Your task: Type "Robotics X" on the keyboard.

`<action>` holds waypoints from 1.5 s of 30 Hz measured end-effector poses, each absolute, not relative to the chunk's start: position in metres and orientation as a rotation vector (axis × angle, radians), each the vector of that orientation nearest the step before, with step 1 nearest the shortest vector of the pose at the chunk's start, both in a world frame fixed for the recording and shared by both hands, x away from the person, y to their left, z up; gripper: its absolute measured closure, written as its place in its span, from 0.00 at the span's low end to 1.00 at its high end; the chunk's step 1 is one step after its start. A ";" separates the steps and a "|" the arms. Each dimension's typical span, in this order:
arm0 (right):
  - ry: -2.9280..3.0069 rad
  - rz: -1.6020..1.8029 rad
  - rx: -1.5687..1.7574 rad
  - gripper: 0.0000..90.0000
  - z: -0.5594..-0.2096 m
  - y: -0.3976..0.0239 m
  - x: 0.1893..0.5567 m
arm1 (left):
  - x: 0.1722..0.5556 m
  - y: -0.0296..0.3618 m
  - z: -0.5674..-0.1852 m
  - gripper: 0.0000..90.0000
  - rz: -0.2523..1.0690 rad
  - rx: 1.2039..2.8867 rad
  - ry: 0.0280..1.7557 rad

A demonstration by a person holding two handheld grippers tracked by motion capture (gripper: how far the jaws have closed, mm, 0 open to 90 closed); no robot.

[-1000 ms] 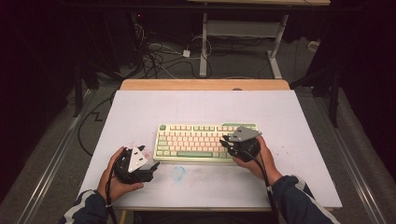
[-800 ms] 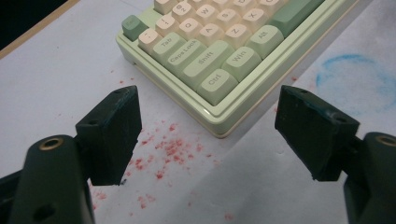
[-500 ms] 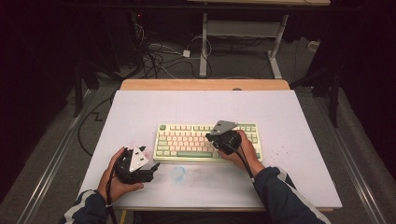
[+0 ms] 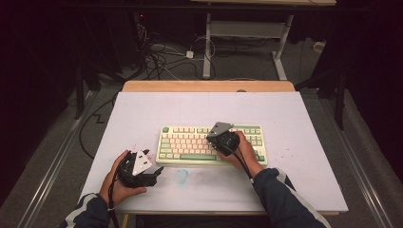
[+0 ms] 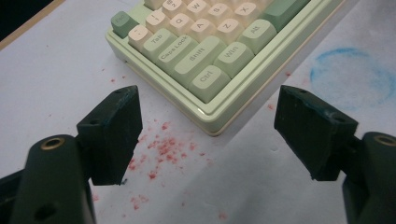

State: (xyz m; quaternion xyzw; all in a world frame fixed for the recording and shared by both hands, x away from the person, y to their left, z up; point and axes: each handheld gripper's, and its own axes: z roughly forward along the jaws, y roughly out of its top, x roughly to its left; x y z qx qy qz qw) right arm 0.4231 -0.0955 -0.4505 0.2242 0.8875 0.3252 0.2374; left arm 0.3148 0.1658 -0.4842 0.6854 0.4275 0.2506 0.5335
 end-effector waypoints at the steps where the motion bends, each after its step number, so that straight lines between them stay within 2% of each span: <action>1: 2.443 0.885 0.614 1.00 -0.452 -0.095 0.424 | 0.315 0.166 -0.484 0.25 0.595 1.635 1.018; 12: 2.421 0.968 0.634 1.00 -0.446 -0.100 0.420 | 0.316 0.167 -0.486 0.25 0.599 1.647 1.018; 17: 2.393 1.006 0.640 0.96 -0.442 -0.104 0.419 | 0.315 0.166 -0.487 0.25 0.594 1.659 1.012; 27: 2.292 1.114 0.627 0.73 -0.427 -0.117 0.408 | 0.315 0.168 -0.488 0.26 0.592 1.674 1.021; 33: 2.230 1.137 0.638 0.53 -0.420 -0.124 0.403 | 0.315 0.168 -0.488 0.26 0.592 1.670 1.023; 42: 2.155 1.149 0.630 0.34 -0.414 -0.132 0.389 | 0.315 0.169 -0.486 0.27 0.610 1.656 1.023; 45: 2.136 1.160 0.635 0.32 -0.413 -0.135 0.383 | 0.315 0.169 -0.486 0.27 0.615 1.658 1.021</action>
